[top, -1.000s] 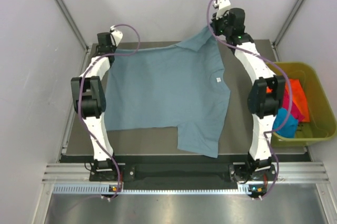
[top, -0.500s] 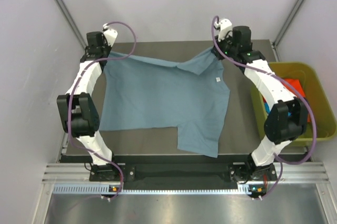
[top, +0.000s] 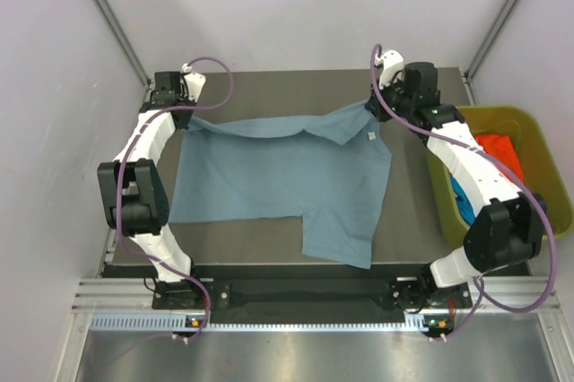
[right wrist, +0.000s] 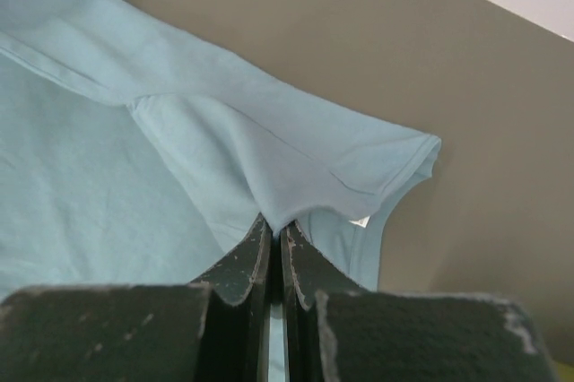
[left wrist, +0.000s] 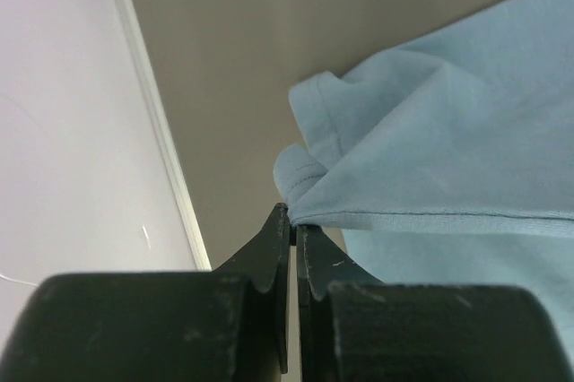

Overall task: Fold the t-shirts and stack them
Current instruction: Fold the tshirt

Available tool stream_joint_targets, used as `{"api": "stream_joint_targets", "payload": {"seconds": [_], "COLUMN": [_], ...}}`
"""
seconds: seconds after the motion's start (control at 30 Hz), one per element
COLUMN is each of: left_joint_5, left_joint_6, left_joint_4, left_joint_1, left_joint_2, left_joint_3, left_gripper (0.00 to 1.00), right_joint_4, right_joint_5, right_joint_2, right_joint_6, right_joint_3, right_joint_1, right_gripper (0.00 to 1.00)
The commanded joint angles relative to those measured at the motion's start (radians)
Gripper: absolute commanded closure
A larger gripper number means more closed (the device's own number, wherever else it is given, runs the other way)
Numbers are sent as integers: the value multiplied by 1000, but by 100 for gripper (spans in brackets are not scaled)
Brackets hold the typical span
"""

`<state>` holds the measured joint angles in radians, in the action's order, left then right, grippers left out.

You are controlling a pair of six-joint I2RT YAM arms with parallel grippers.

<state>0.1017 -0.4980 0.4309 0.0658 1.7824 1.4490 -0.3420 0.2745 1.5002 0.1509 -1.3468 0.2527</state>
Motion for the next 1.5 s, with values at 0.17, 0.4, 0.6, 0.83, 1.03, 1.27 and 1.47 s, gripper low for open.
{"api": "stream_joint_targets", "payload": {"seconds": [0.17,0.4,0.6,0.83,1.03,1.27,1.47], "left_joint_5": [-28,-13,-25,-50,-62,-56,-43], "left_joint_6": [3,4,-19,-33,-19,-5,39], "left_joint_4": [101,135,172,267,342,377,433], "left_joint_1": [8,15,19,19,19,20,38], "left_joint_2": [-58,-49,-41,-25,-15,-2,29], "left_joint_3": [20,1,13,17,-24,-72,-39], "left_gripper": [100,100,100,100,100,100,68], "right_joint_4": [18,14,-9,-9,-18,-8,3], "right_joint_5": [15,5,12,25,51,68,66], "right_joint_2": [-87,-95,-93,-103,-112,-94,-87], "right_joint_6": [-42,-31,-33,-43,-74,-100,-96], "right_joint_3": [63,86,75,120,187,242,247], "right_joint_1": [8,8,8,8,20,36,36], "right_gripper": [100,100,100,100,100,100,100]}}
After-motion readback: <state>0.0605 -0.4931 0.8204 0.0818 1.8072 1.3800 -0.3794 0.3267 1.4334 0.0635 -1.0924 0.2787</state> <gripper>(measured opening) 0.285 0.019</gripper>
